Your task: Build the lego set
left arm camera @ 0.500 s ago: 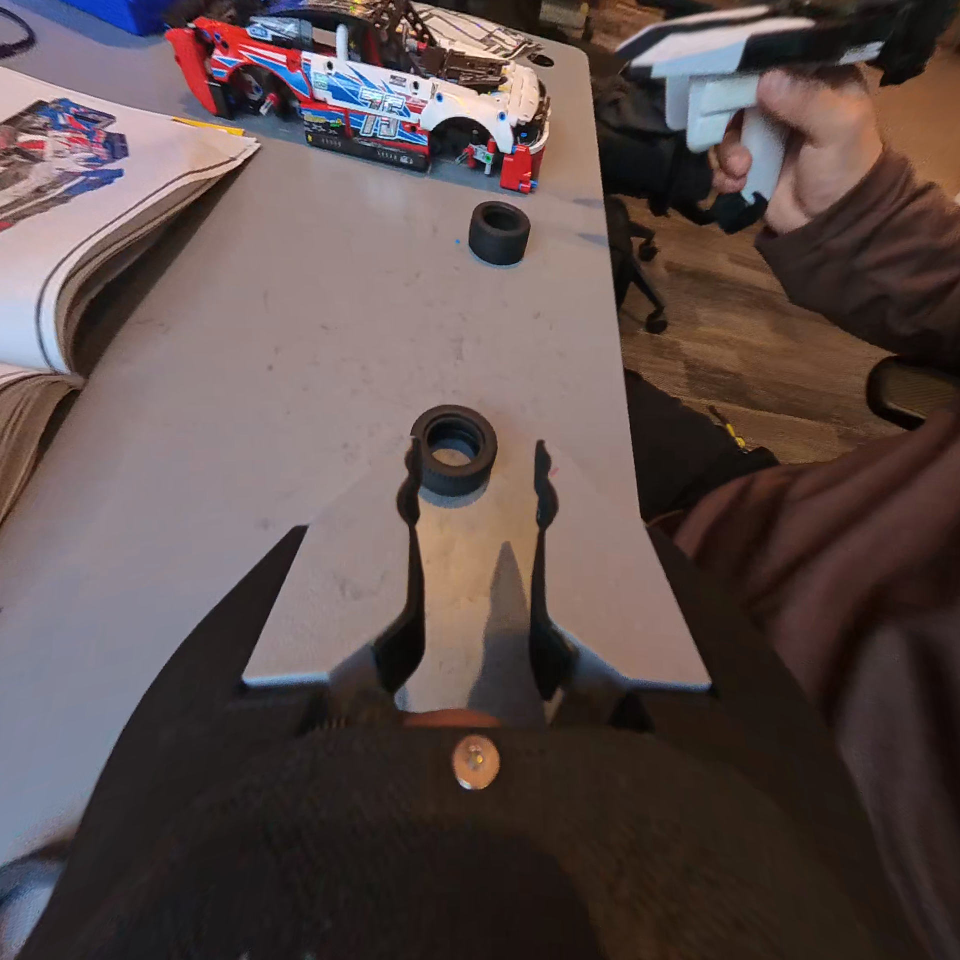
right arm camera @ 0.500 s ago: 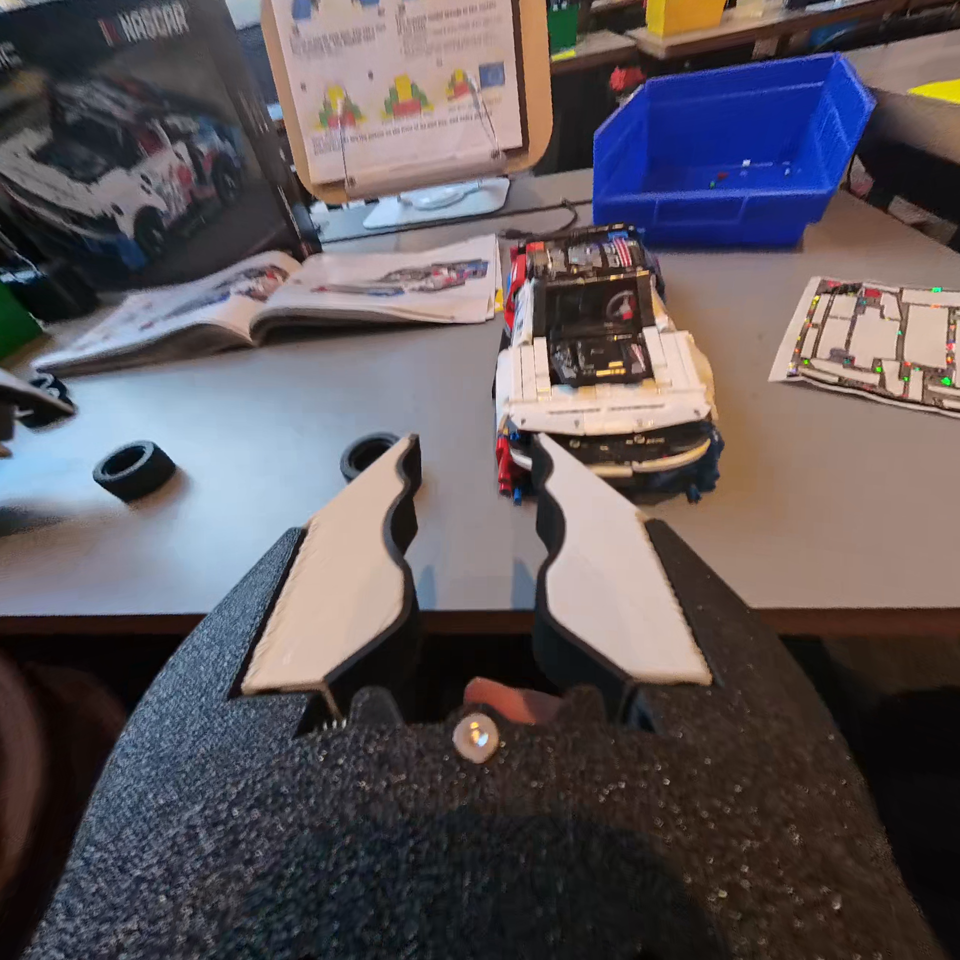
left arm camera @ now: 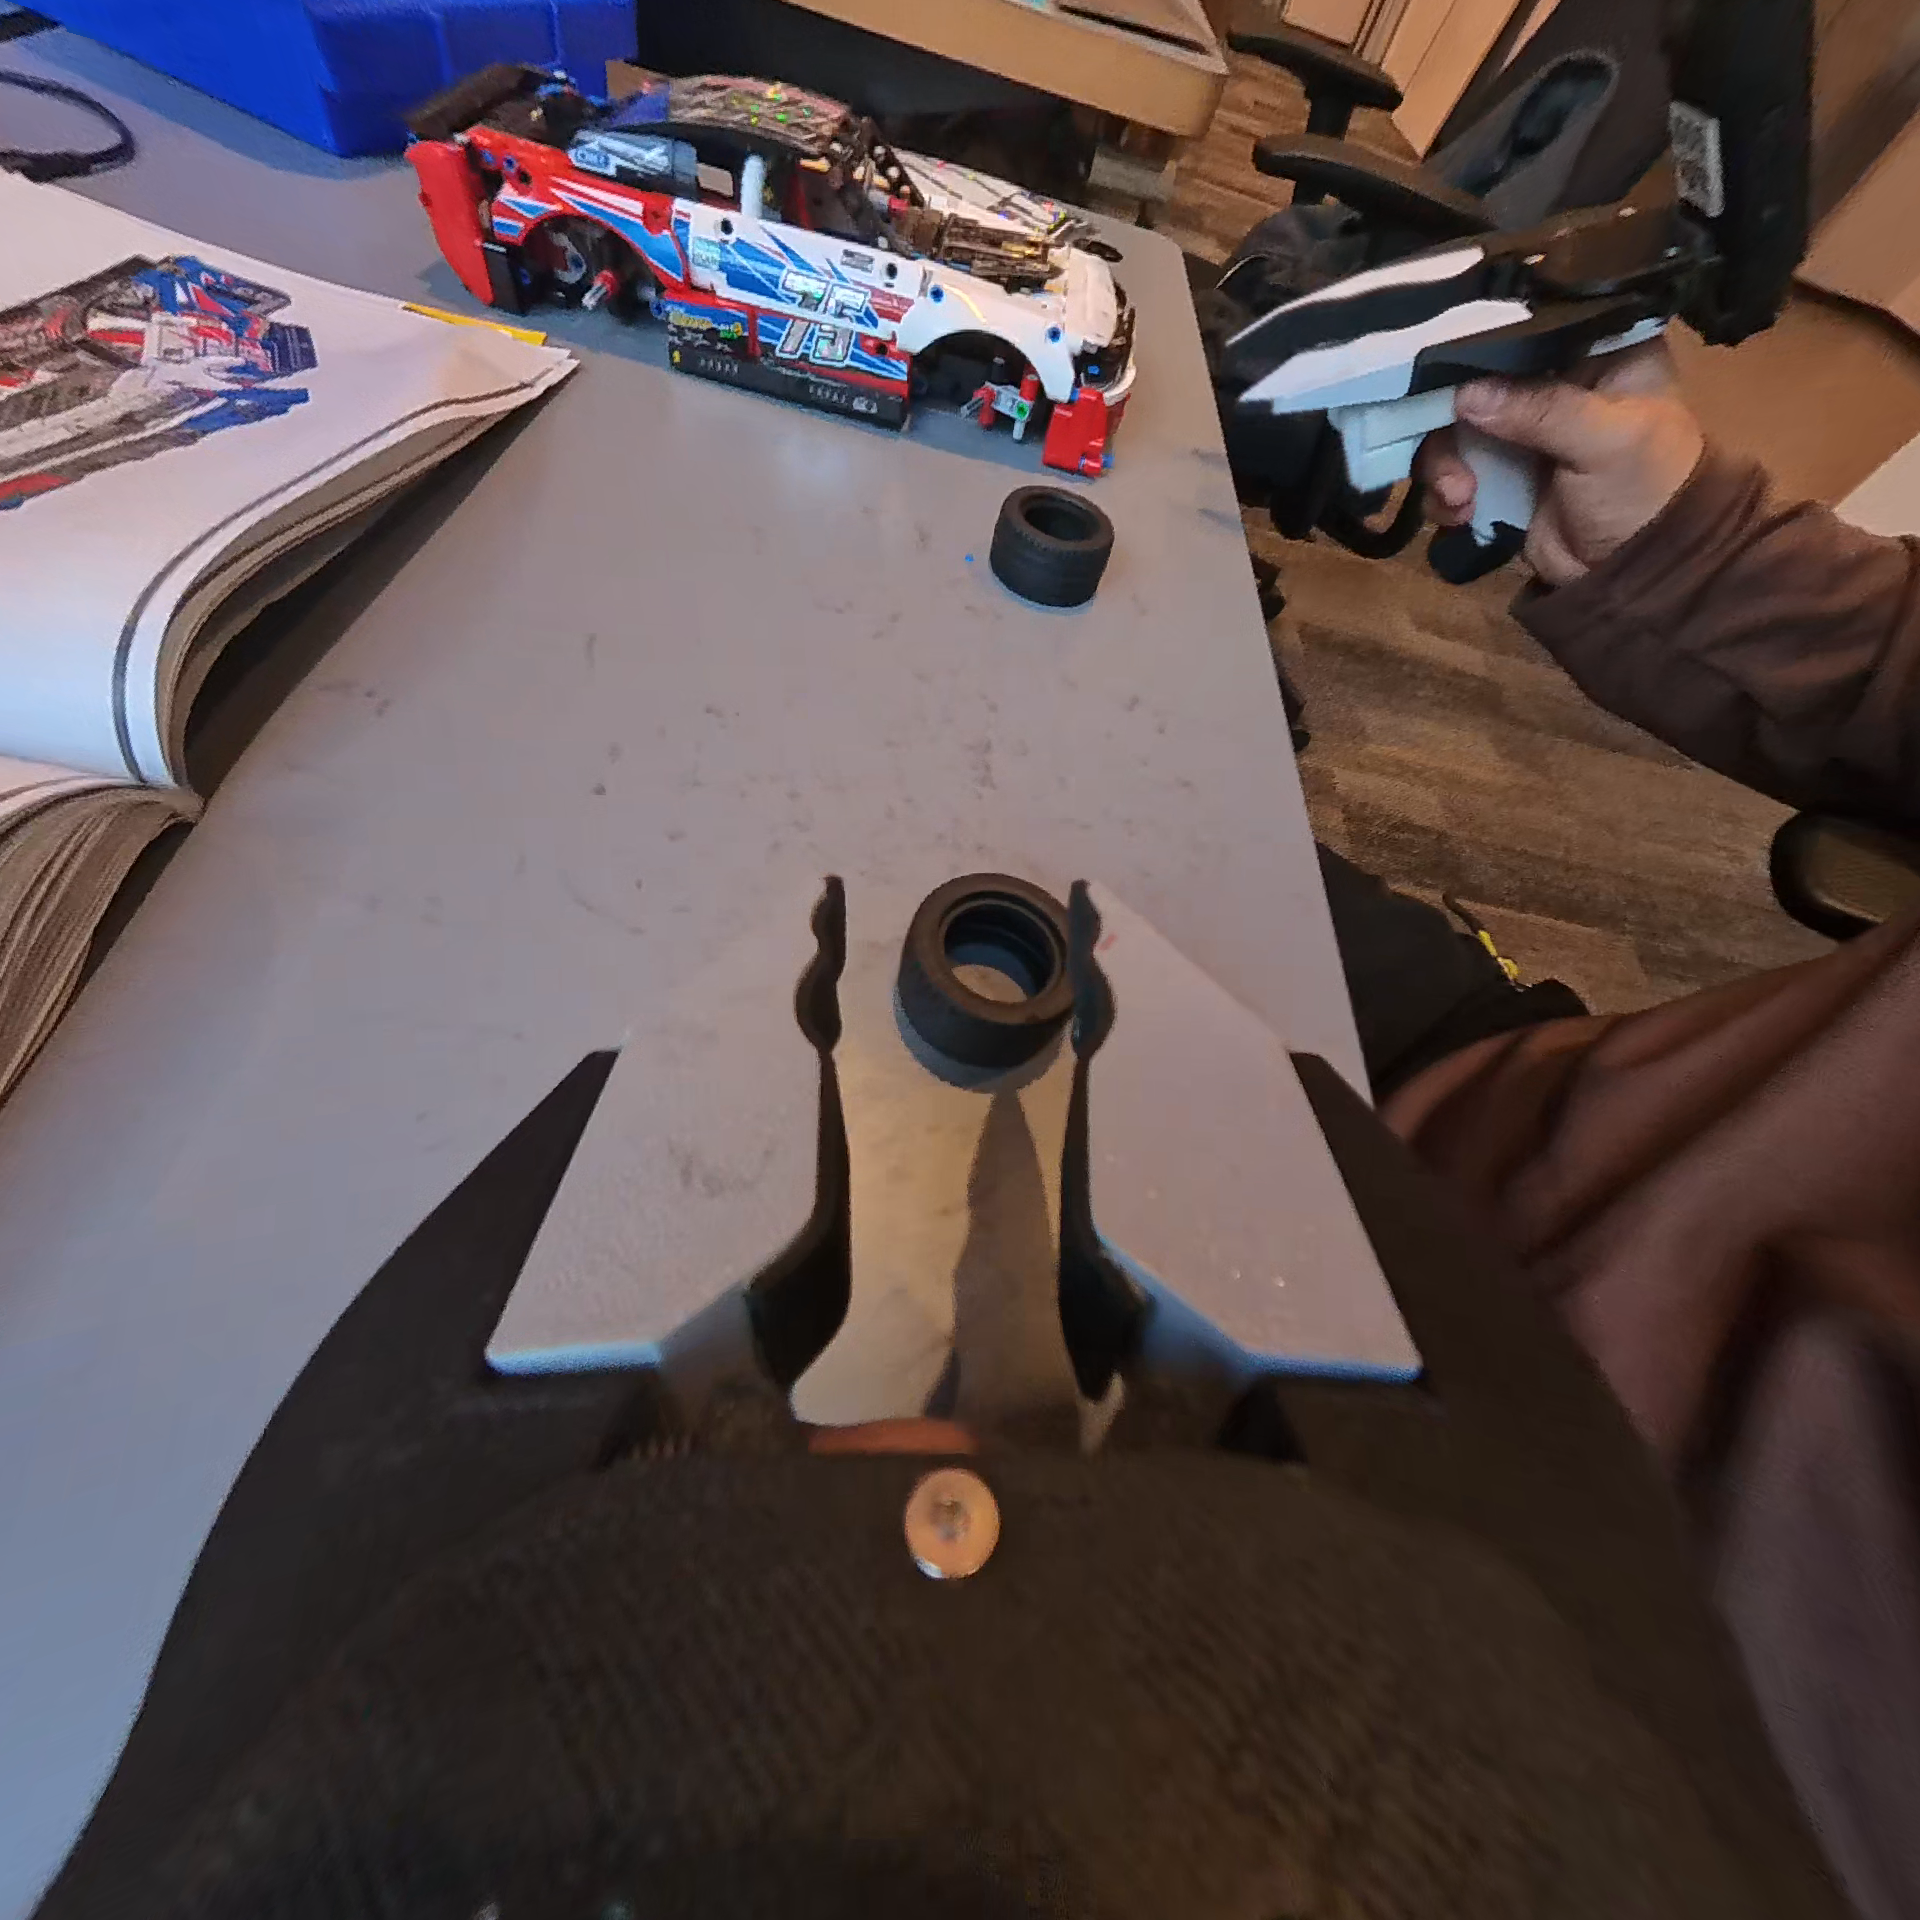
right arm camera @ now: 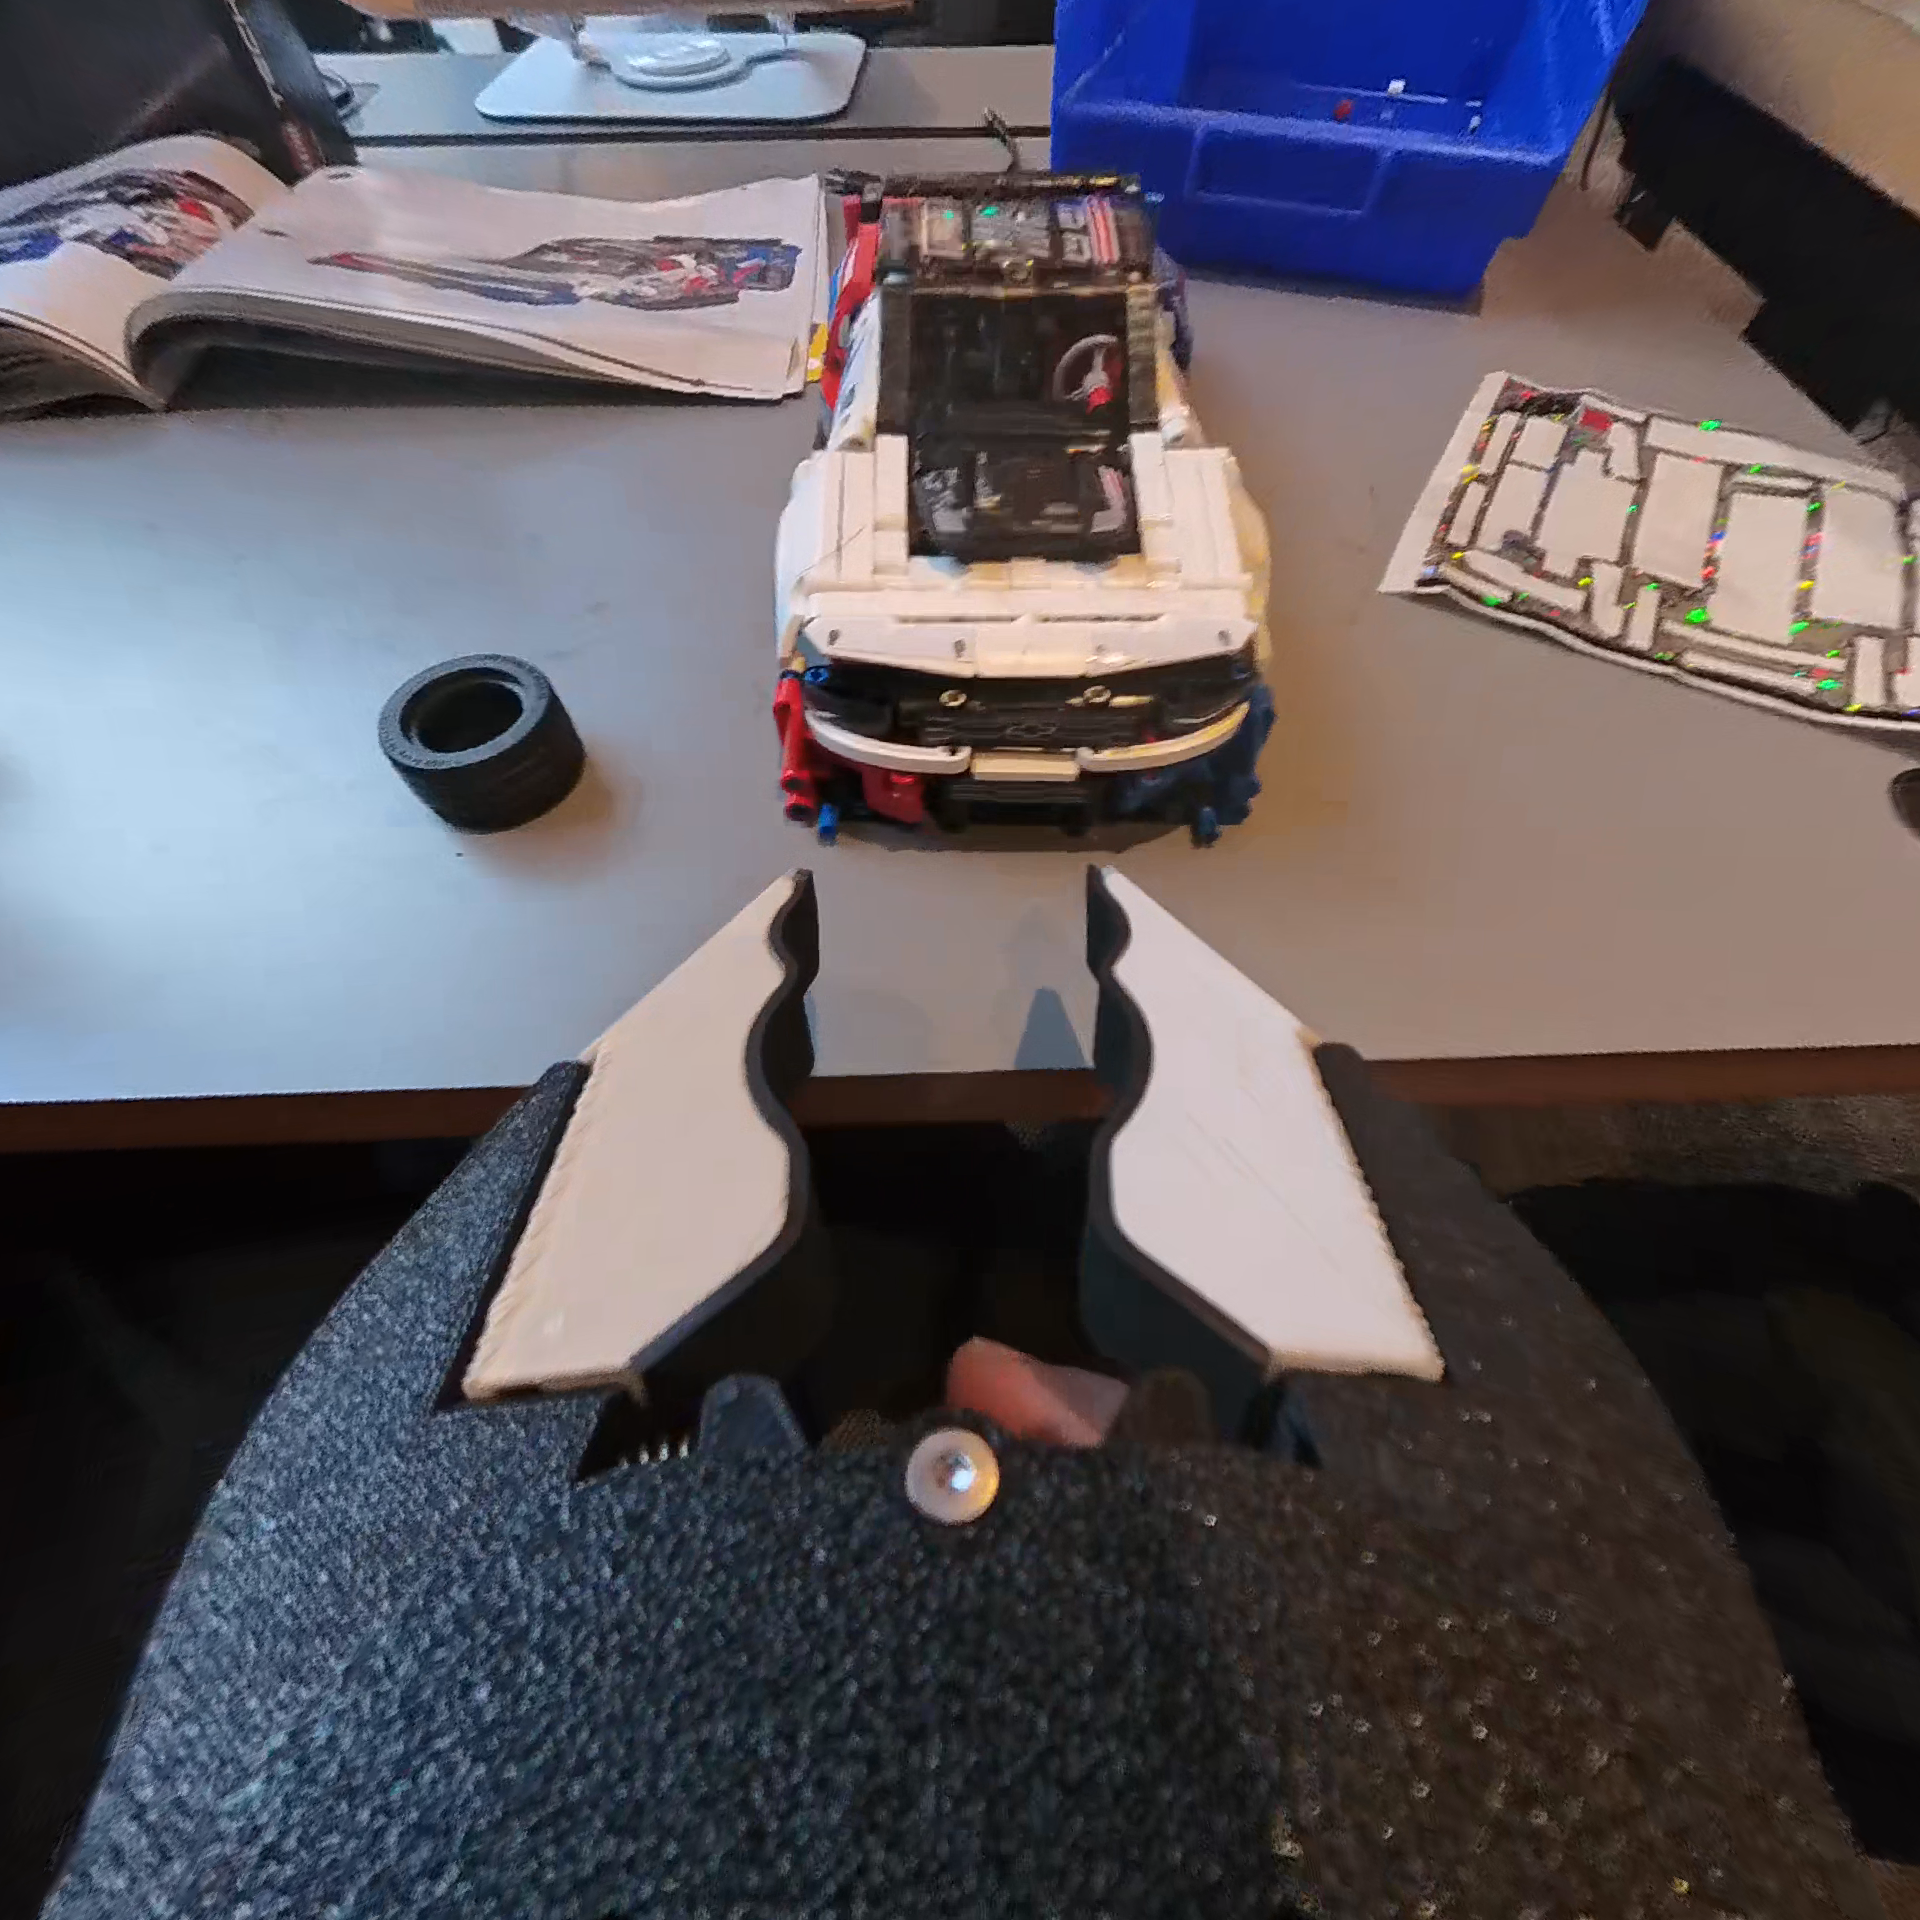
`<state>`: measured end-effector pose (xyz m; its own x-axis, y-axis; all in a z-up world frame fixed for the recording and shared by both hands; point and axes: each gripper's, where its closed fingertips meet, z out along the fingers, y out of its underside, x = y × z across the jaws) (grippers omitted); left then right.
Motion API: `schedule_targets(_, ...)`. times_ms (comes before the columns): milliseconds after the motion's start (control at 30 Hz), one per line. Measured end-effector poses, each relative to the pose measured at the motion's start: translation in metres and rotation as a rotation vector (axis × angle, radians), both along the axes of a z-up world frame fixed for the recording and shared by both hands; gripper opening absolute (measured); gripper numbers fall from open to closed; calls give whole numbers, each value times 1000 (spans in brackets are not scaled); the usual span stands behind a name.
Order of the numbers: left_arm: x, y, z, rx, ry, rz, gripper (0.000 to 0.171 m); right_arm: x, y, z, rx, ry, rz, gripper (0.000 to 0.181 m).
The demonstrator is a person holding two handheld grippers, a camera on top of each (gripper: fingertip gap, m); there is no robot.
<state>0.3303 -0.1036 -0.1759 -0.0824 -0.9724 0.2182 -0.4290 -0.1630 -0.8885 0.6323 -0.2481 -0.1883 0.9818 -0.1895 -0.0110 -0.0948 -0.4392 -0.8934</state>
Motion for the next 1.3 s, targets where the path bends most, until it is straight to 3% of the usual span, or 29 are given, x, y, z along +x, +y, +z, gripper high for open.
schedule_targets(167,0,10,-9,-2,72,67,40,39,-10,6,-3,-88,68,52)
schedule_targets(267,4,19,-18,81,149,119,40,60,-14,1,16,-98,115,50)
schedule_targets(533,2,48,-38,147,273,328,43,84,-14,3,207,-58,248,50)
schedule_targets(833,-14,61,-34,251,290,520,43,102,-9,-6,147,-121,447,50)
schedule_targets(1033,-24,70,-29,191,254,630,44,97,-2,-2,173,-73,557,50)
schedule_targets(1300,-32,70,-10,230,143,721,44,98,-3,3,106,-13,665,51)
